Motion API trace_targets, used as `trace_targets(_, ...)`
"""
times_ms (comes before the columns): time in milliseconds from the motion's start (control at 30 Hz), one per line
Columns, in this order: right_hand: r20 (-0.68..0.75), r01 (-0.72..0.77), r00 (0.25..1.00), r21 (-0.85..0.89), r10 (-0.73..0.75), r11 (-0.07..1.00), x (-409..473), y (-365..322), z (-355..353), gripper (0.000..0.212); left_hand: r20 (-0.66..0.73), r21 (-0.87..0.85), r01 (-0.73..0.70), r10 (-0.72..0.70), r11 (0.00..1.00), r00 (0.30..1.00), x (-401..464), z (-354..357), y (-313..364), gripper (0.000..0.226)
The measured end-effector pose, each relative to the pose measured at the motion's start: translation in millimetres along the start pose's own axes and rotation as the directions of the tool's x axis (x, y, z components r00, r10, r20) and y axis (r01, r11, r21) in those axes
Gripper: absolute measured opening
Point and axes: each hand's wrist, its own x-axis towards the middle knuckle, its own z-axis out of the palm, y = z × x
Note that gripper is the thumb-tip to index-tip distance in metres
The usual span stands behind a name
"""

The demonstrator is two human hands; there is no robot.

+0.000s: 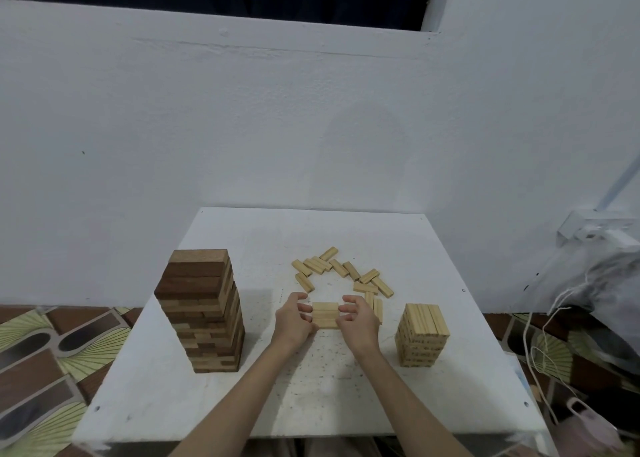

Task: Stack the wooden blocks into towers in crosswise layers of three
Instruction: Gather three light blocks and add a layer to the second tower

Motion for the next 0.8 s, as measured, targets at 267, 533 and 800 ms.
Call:
trace_targets(267, 0.002, 0.004, 1.0, -0.016, -0.004, 1.0, -0.1, -2.0, -1.1, 0.04, -0.015, -0.01, 0.005, -0.006, 1.0, 1.0, -1.5, 0.5, 1.0, 0.055)
trace_targets(533, -0.018, -0.009, 1.0, -0.001, 0.009, 1.0, -0.7, -1.9, 0.5, 0.038, -0.038, -0.027, -0.001, 0.0, 1.0, 0.999, -0.6, 1.4, 1.4, 0.055)
trace_targets(800, -0.032, -0.018, 0.999, 0.028, 0.019, 0.999, -1.3, -2.4, 0.1, 0.04, -0.075, -0.049, 0.019, -0.022, 0.999, 0.997, -5.3, 2.4, 4.0, 0.056)
